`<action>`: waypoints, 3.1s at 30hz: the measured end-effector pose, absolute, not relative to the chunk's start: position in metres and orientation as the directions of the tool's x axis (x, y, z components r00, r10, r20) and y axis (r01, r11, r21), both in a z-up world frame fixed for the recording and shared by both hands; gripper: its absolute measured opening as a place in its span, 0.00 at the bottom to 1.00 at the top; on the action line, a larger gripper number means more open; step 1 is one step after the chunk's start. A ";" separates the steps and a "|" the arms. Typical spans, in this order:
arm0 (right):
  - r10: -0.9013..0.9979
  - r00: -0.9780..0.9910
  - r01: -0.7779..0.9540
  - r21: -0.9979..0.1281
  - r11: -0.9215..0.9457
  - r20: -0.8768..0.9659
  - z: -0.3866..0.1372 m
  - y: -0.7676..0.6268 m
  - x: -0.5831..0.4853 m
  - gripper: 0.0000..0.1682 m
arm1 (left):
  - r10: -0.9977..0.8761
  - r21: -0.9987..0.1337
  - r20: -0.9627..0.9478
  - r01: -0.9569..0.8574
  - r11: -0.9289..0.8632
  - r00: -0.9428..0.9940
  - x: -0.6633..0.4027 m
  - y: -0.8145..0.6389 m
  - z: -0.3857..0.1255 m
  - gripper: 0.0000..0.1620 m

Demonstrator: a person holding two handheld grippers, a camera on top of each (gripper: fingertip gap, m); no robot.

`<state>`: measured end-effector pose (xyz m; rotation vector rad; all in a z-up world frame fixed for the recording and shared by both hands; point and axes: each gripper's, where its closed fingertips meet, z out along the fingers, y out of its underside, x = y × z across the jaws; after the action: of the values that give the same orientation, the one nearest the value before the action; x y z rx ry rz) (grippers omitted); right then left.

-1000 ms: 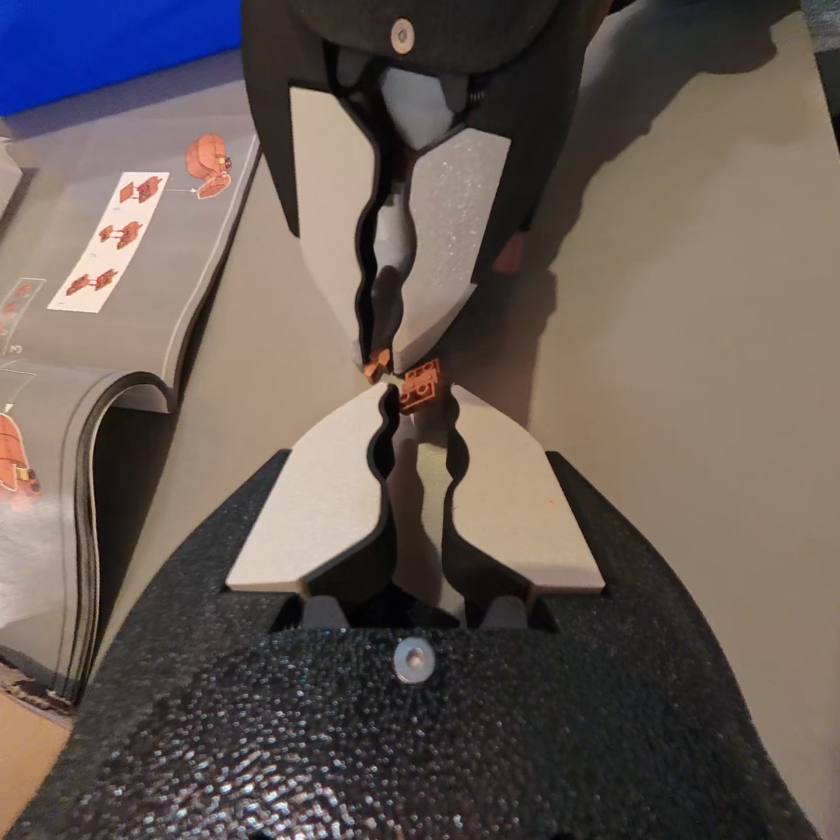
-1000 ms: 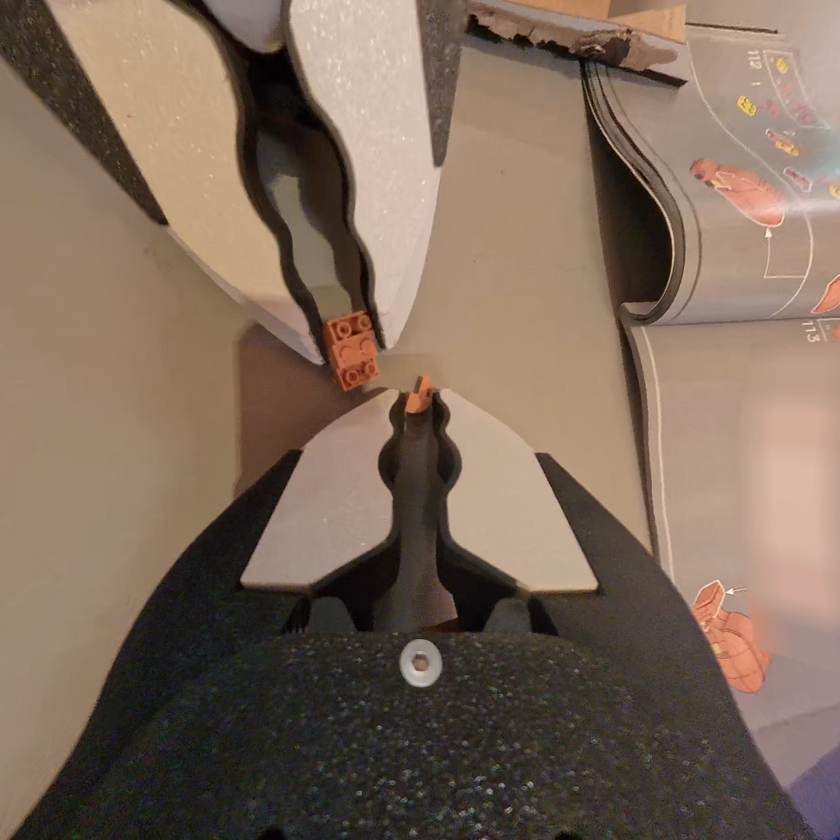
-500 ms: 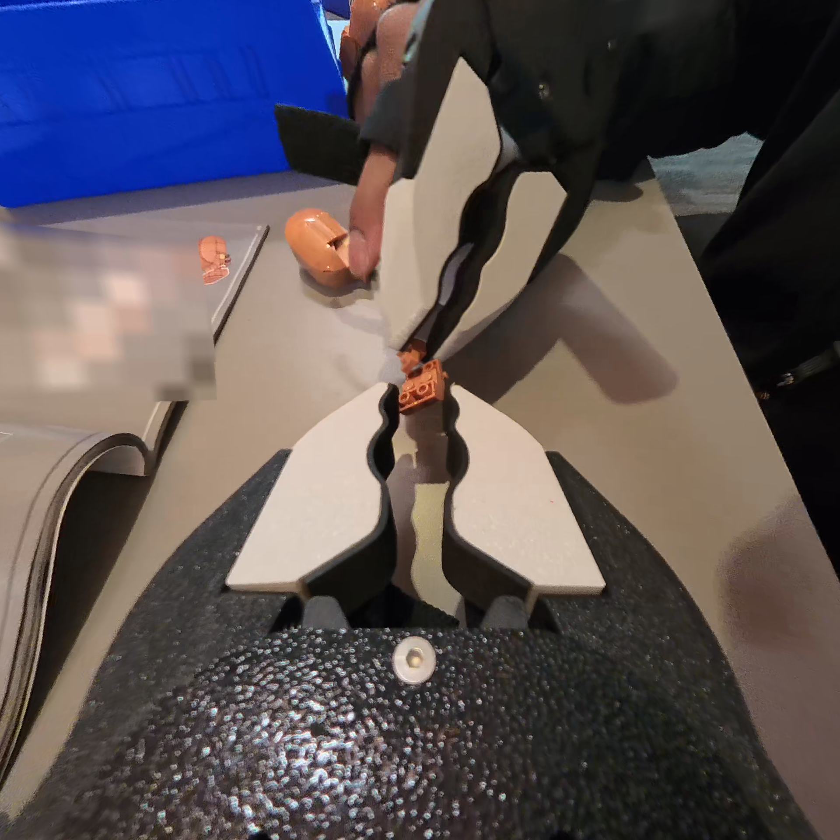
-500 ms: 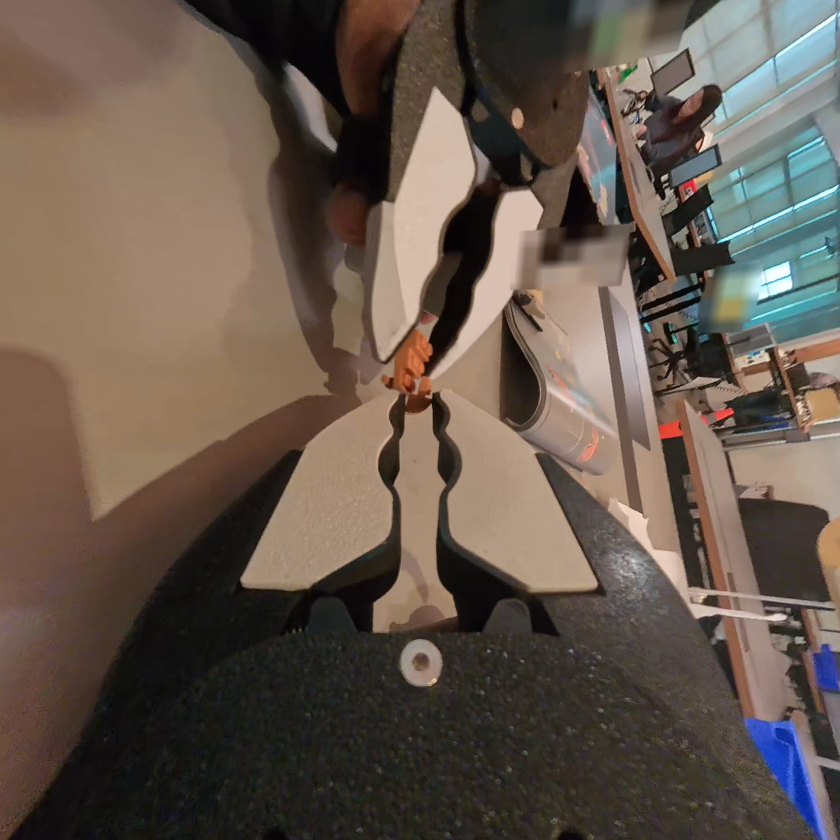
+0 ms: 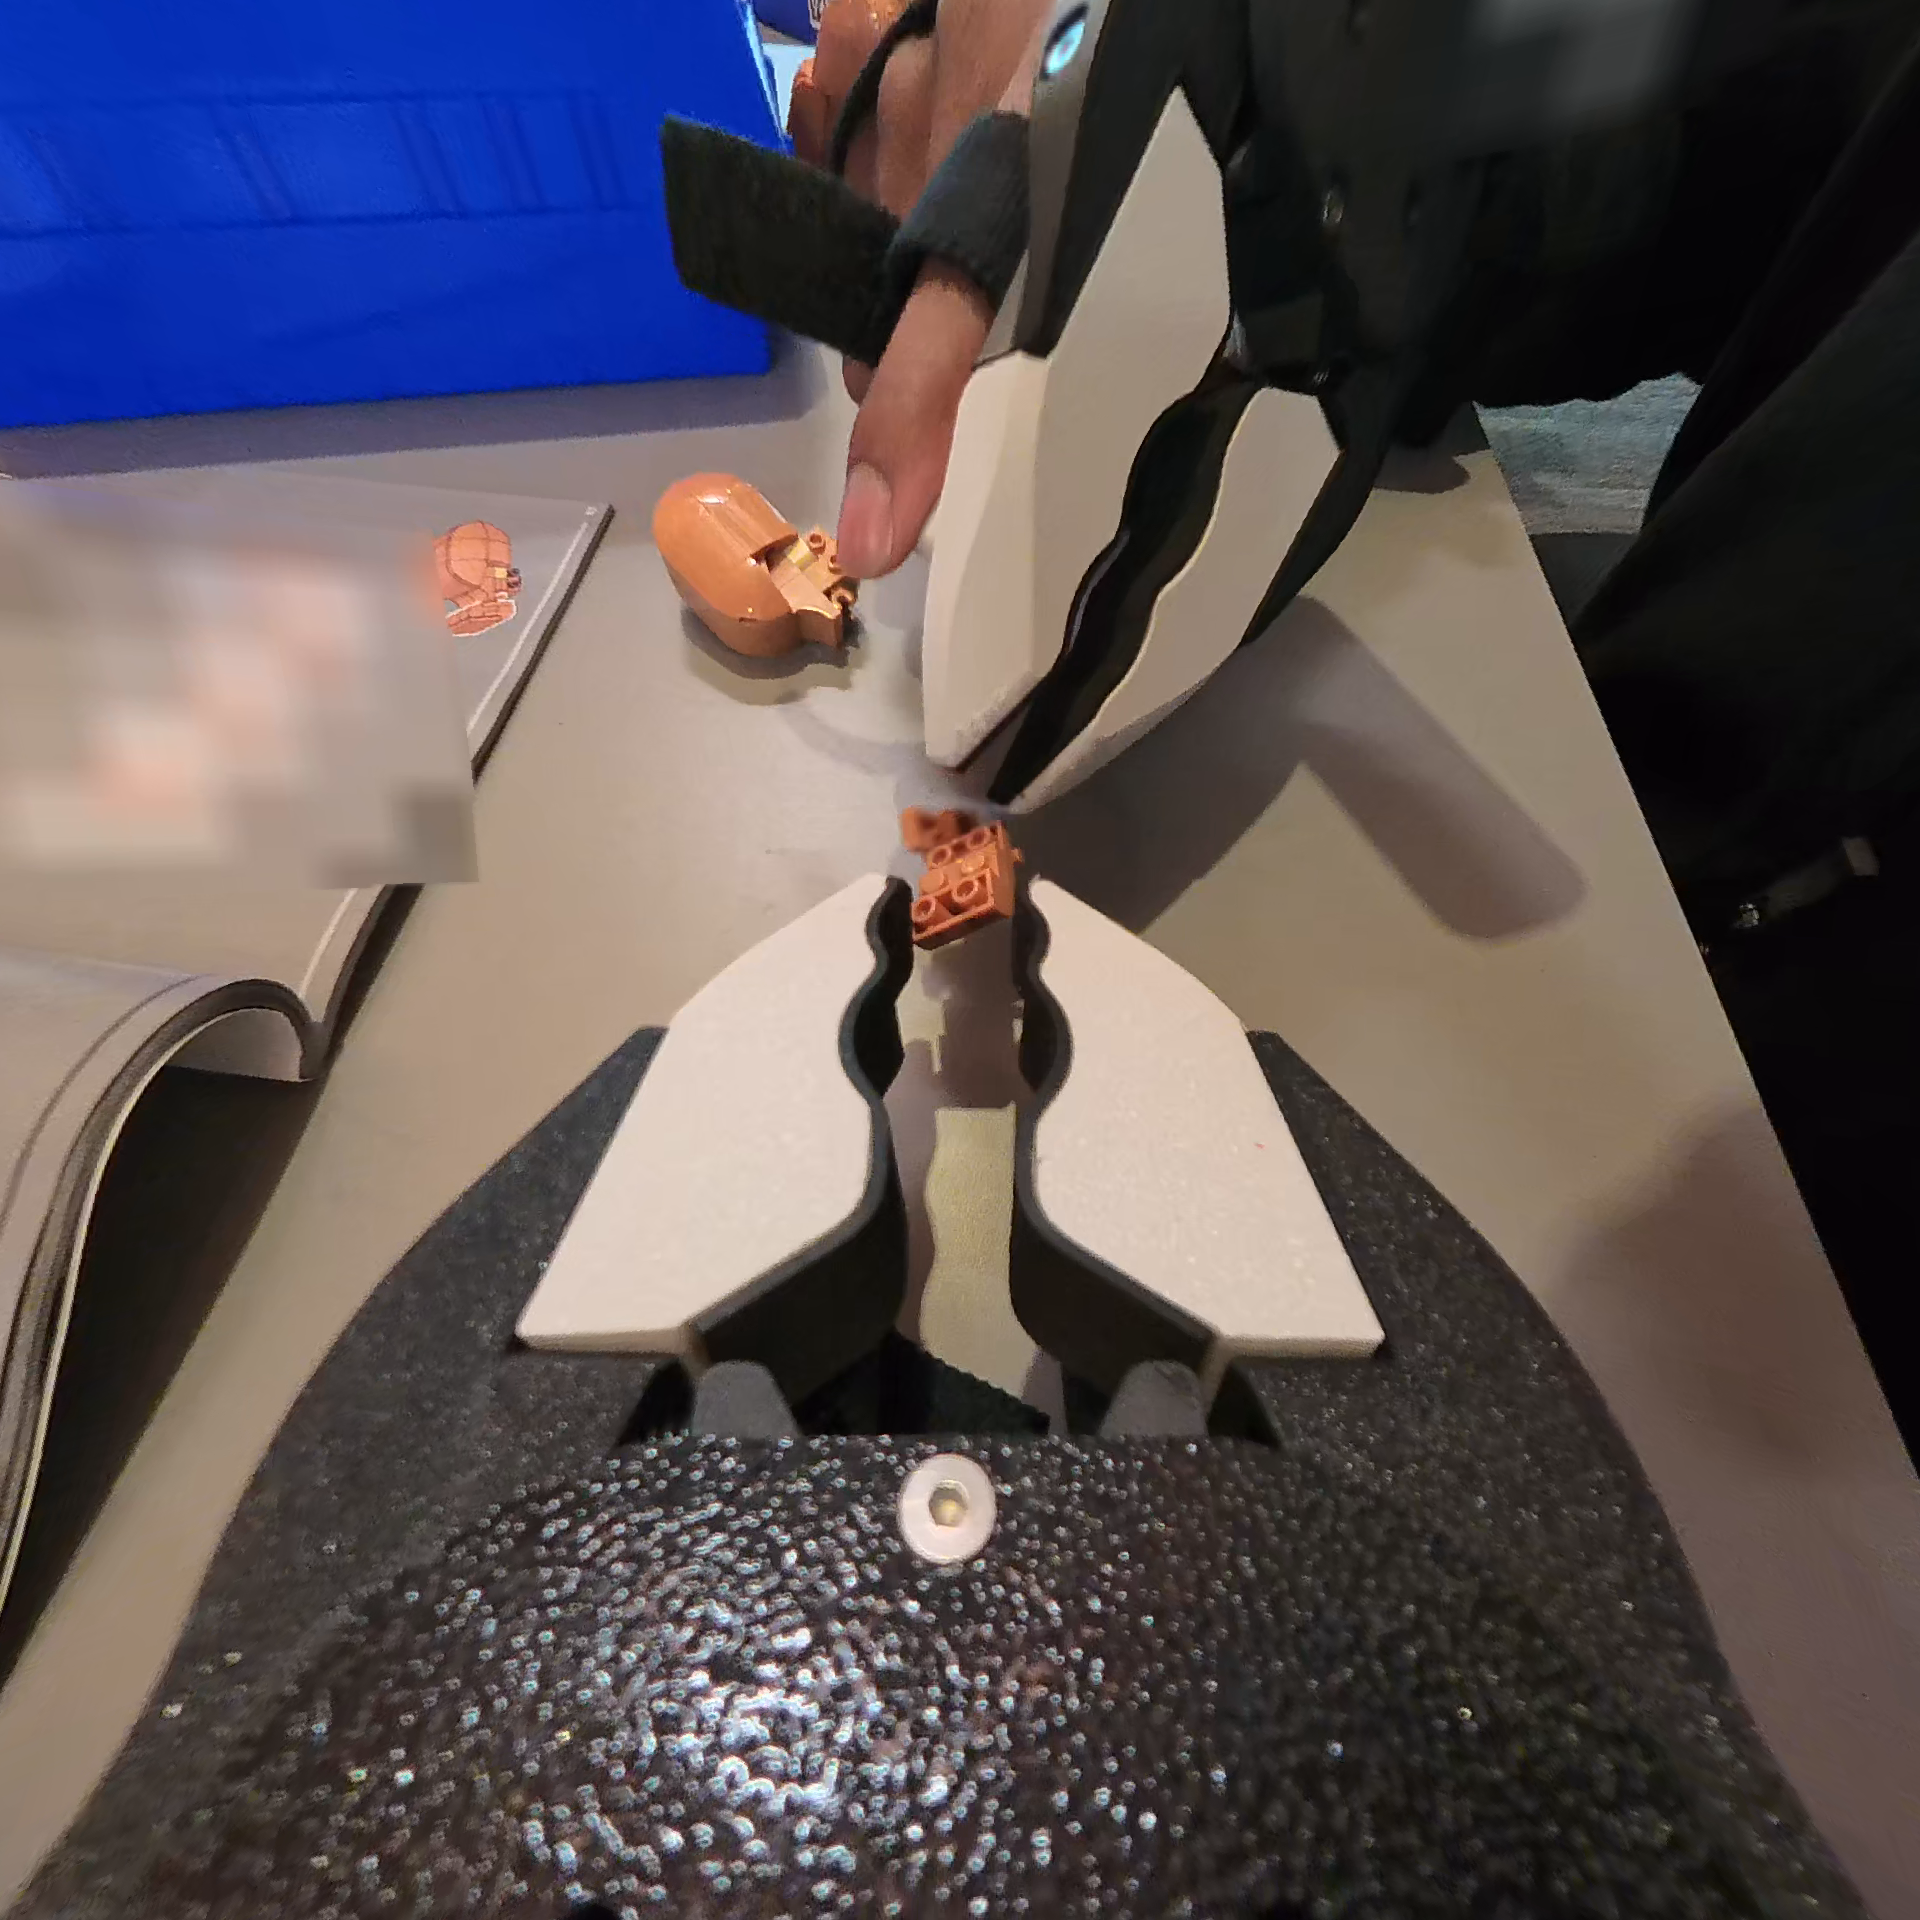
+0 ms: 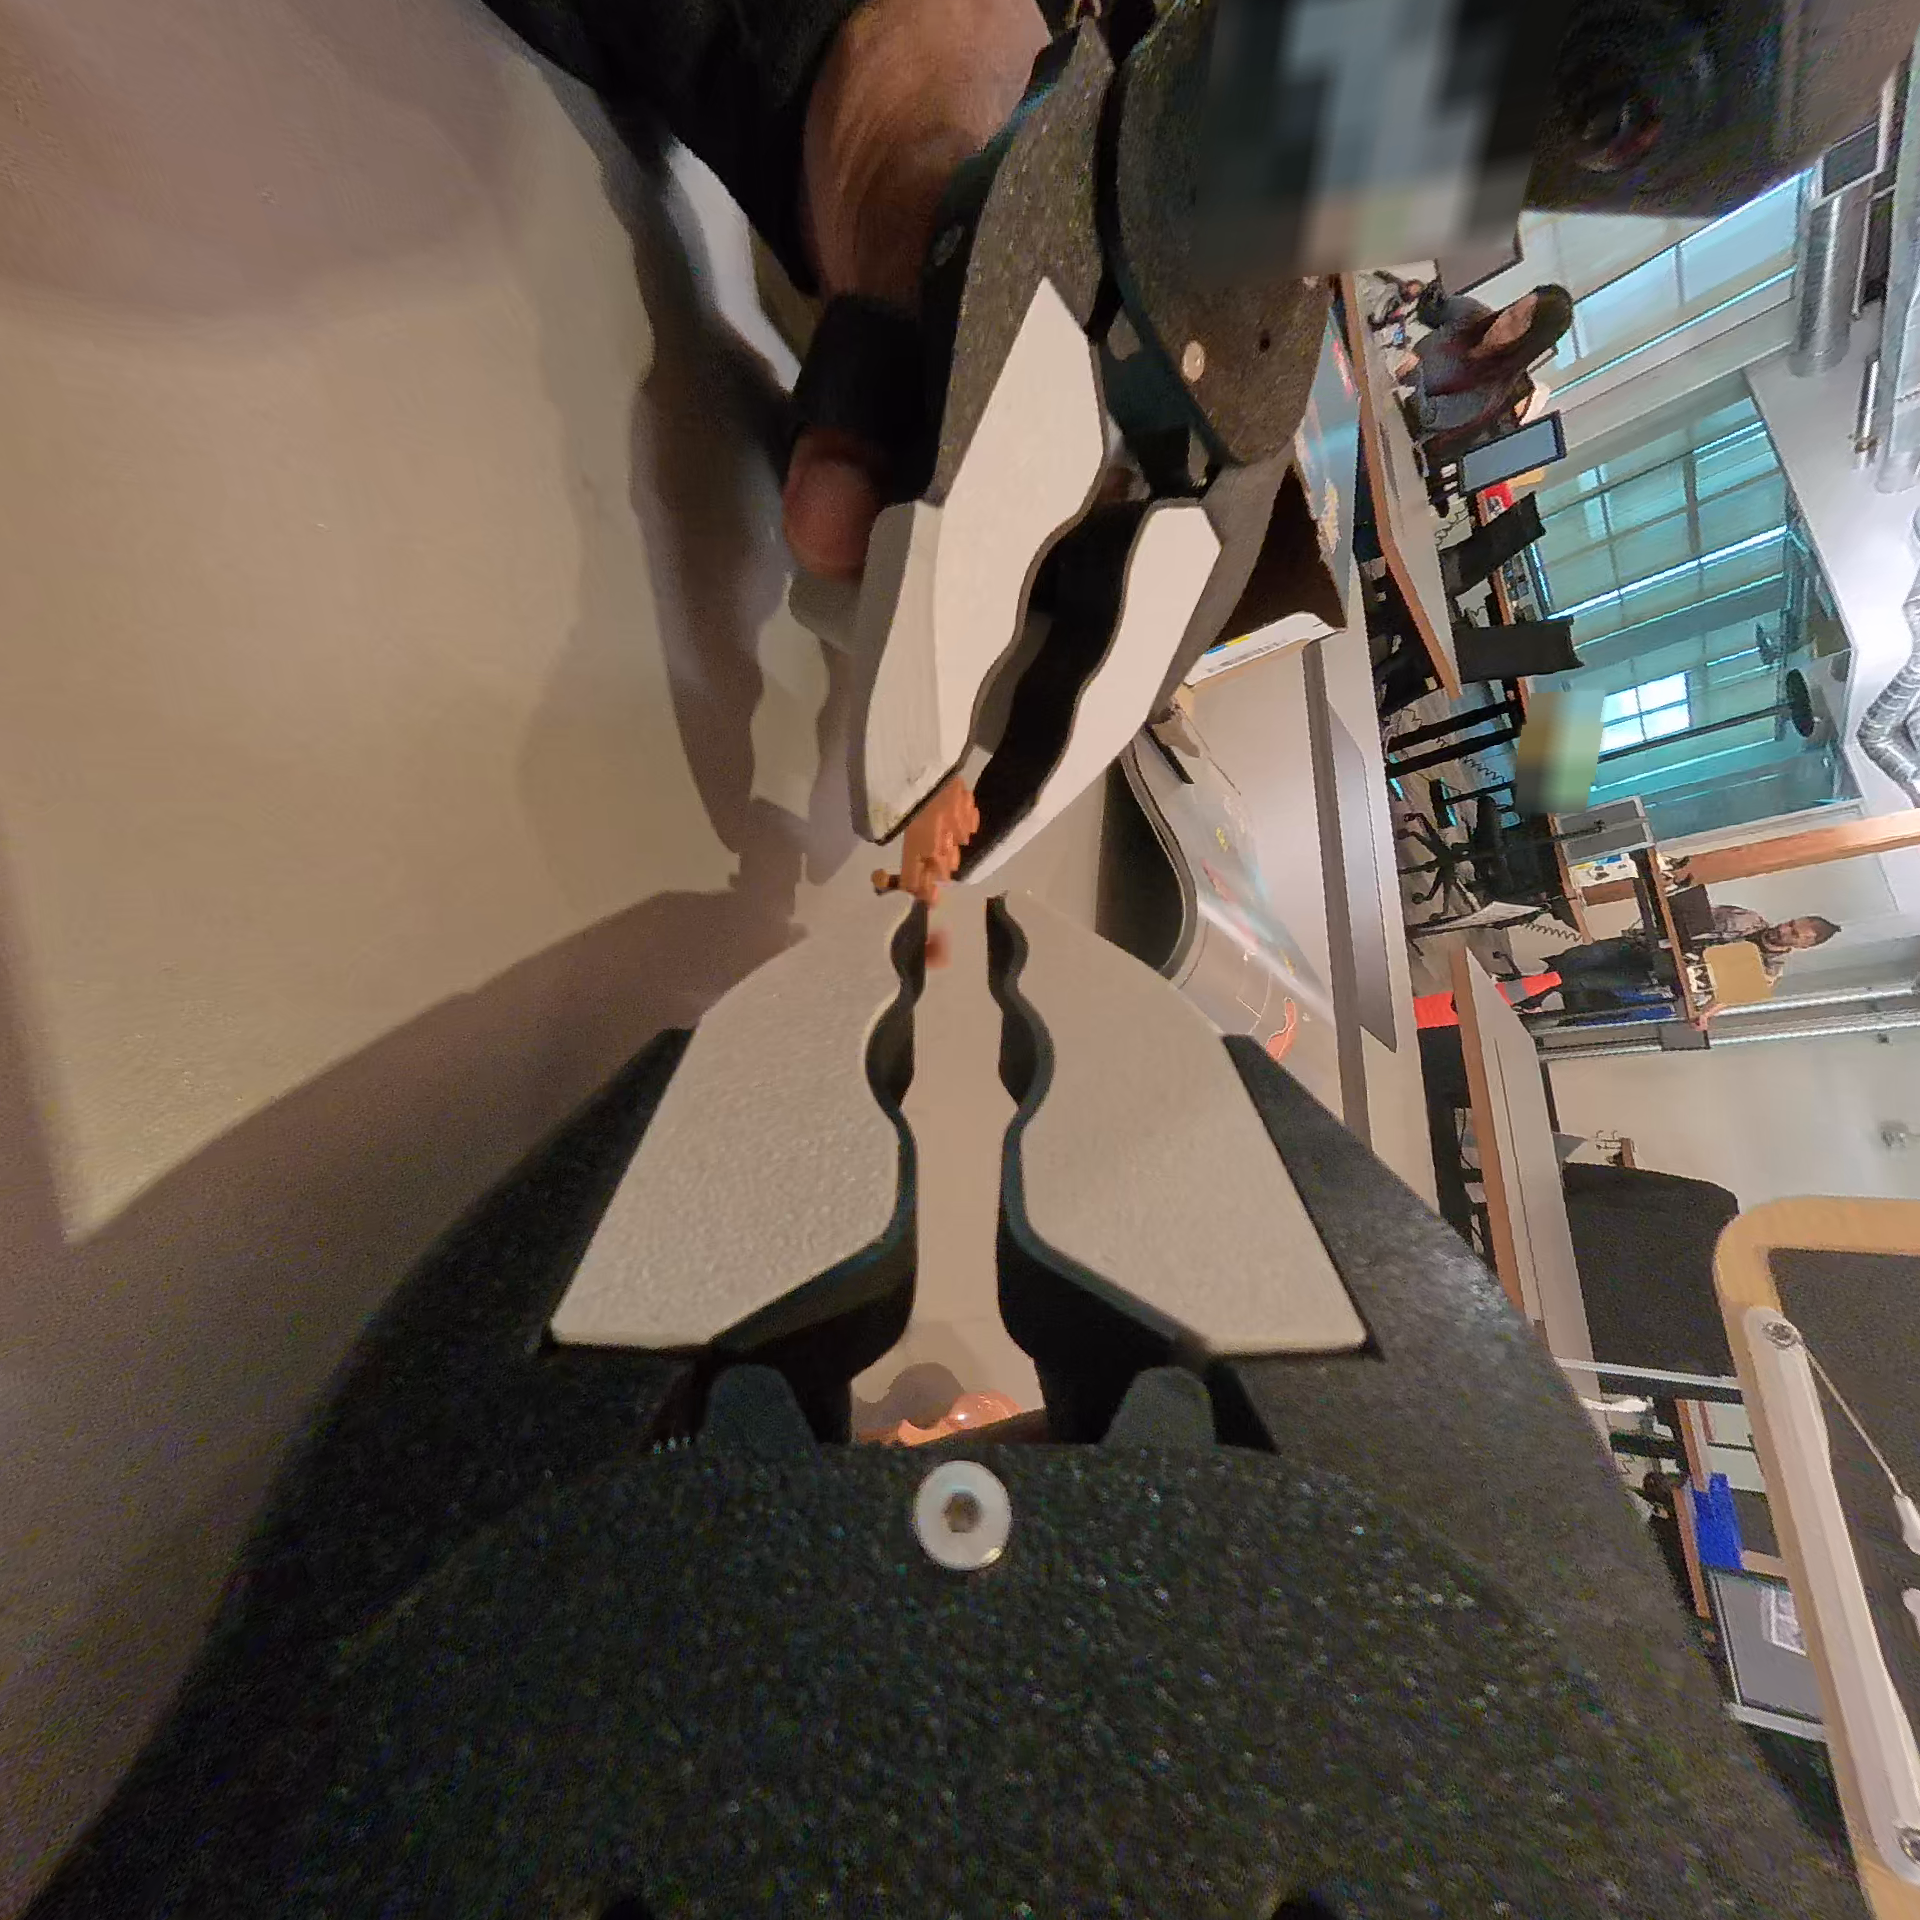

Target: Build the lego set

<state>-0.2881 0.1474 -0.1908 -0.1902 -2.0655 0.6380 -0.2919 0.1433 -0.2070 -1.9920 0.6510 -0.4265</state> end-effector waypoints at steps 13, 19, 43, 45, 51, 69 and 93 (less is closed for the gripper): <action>0.510 -0.664 0.045 -0.652 0.757 0.546 -0.199 0.154 -0.282 0.14 | -0.595 -0.876 0.030 -0.266 -0.403 0.803 -0.289 0.146 -0.207 0.11; 0.621 -0.761 0.251 -0.798 0.548 0.187 -0.205 0.144 -0.273 0.22 | -0.643 -0.873 -0.142 -0.402 -0.277 0.752 -0.280 0.144 -0.204 0.12; 0.660 -0.742 0.200 -0.902 0.382 0.115 -0.180 0.141 -0.276 0.10 | -0.662 -0.942 0.076 -0.164 -0.293 0.746 -0.278 0.140 -0.184 0.12; 0.662 -0.738 0.188 -0.903 0.387 0.130 -0.180 0.141 -0.276 0.10 | -0.669 -0.949 0.093 -0.138 -0.284 0.737 -0.276 0.140 -0.180 0.12; 0.665 -0.730 0.154 -0.910 0.385 0.157 -0.176 0.139 -0.277 0.10 | -0.670 -0.959 0.096 -0.113 -0.261 0.736 -0.276 0.140 -0.175 0.10; 0.690 -0.653 0.461 -0.557 0.690 0.314 -0.233 0.254 -0.225 0.04 | -0.624 -0.932 0.037 -0.199 -0.304 0.780 -0.278 0.149 -0.189 0.10; 0.760 -0.558 0.567 -0.515 0.642 0.333 -0.231 0.257 -0.233 0.03 | -0.632 -0.919 0.035 -0.223 -0.325 0.774 -0.272 0.145 -0.193 0.10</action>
<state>-0.2329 0.2565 -0.2307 -1.0335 -2.3286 0.4784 -0.2722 0.1453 -0.1932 -1.8971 0.6513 -0.4775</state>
